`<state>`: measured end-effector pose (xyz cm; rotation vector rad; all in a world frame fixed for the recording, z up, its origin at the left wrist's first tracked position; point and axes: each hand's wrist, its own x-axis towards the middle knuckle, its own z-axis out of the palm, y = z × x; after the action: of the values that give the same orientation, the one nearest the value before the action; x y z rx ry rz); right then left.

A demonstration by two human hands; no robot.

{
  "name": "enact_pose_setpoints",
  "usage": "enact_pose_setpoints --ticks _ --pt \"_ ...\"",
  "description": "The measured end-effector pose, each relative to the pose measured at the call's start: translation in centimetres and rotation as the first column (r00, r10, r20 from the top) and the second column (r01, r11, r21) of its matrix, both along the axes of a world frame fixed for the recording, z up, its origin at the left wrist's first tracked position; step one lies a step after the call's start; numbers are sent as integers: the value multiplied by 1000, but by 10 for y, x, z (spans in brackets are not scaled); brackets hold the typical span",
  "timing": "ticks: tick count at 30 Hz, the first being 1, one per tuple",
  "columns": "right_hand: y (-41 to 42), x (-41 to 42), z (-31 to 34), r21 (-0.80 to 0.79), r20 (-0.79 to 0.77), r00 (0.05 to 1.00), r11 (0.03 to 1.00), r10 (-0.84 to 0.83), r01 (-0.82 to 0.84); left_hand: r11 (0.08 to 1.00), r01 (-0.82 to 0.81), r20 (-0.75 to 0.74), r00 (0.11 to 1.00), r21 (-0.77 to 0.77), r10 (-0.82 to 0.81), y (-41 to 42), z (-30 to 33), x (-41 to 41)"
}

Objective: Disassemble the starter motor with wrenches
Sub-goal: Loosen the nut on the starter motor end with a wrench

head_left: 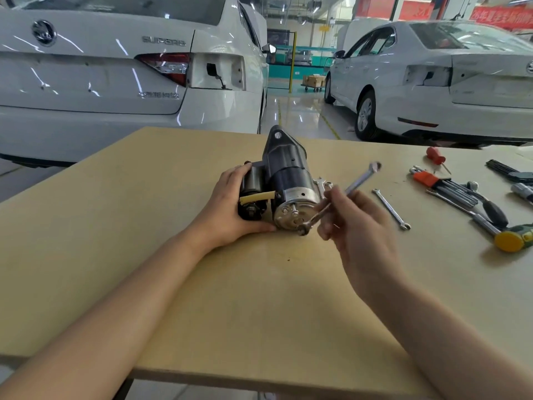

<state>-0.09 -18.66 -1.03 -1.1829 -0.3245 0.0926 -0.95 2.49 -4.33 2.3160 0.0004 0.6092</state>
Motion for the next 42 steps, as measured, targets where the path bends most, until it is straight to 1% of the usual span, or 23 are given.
enact_pose_setpoints --ticks 1,2,4,8,18,20,21,22,23,24,25,26,27,29,31,33,35,37,38,39,40,41,42 --pt "-3 6 1 90 -199 979 996 41 -24 1000 1 3 1000 -4 -1 0 -1 0" --pt "-5 10 2 173 -335 939 985 81 -23 1000 1 4 1000 -7 -1 -1 -1 1" --pt "-4 13 2 258 -438 889 966 134 -19 1000 0 3 1000 -17 0 -1 -1 0" --pt "-1 11 3 348 -426 882 936 202 -46 1000 3 14 1000 -5 -3 -2 0 1" --pt "2 9 1 336 -442 884 942 156 1 1000 1 27 1000 -2 -1 0 -3 3" --pt "2 9 1 320 -401 906 947 136 0 1000 -2 29 1000 -1 2 1 -3 4" --pt "3 8 2 274 -329 939 962 97 -4 1000 -3 27 1000 -3 3 1 -4 4" --pt "4 7 4 166 -193 981 986 26 7 1000 -4 23 1000 -7 4 0 -3 3" --pt "5 5 7 3 21 998 998 -58 58 1000 -4 21 1000 -9 4 0 -3 3" --pt "8 2 11 -166 280 955 974 -101 152 1000 -1 24 1000 -9 1 -1 -3 3" --pt "13 -2 15 -290 517 853 923 -73 255 1000 3 28 1000 -10 -3 -2 -2 3" --pt "19 -6 19 -382 691 722 861 25 337 1000 5 31 1000 -13 -5 -3 -3 3" --pt "26 -11 20 -467 790 591 787 165 404 1000 5 31 1000 -14 -5 -2 -2 3" --pt "38 -18 15 -608 793 381 573 476 549 1000 2 30 1000 -1 -2 0 -1 2" --pt "41 -20 2 -601 724 239 420 647 680 1000 -7 29 1000 -5 7 3 2 -1" --pt "37 -20 -3 -557 707 157 405 690 725 1000 -22 40 999 -22 23 5 4 -2" --pt "30 -19 -1 -532 757 115 505 643 680 999 -25 41 999 -27 26 5 5 -3" --pt "22 -18 -1 -480 863 149 694 482 537 999 -8 40 999 -32 9 5 4 -2" --pt "17 -18 -2 -429 903 244 794 355 430 999 0 45 999 -34 2 5 3 -1" --pt "13 -18 -3 -357 893 397 870 211 340 999 -2 50 999 -38 4 5 3 -1" --pt "10 -18 -3 -276 804 591 926 75 259 999 -10 52 999 -41 12 5 2 -1" --pt "8 -16 -3 -191 620 785 967 -15 169 999 -16 50 999 -42 18 5 2 -1" --pt "6 -13 -2 -95 377 924 990 -60 103 999 -18 48 999 -46 20 4 1 -1"
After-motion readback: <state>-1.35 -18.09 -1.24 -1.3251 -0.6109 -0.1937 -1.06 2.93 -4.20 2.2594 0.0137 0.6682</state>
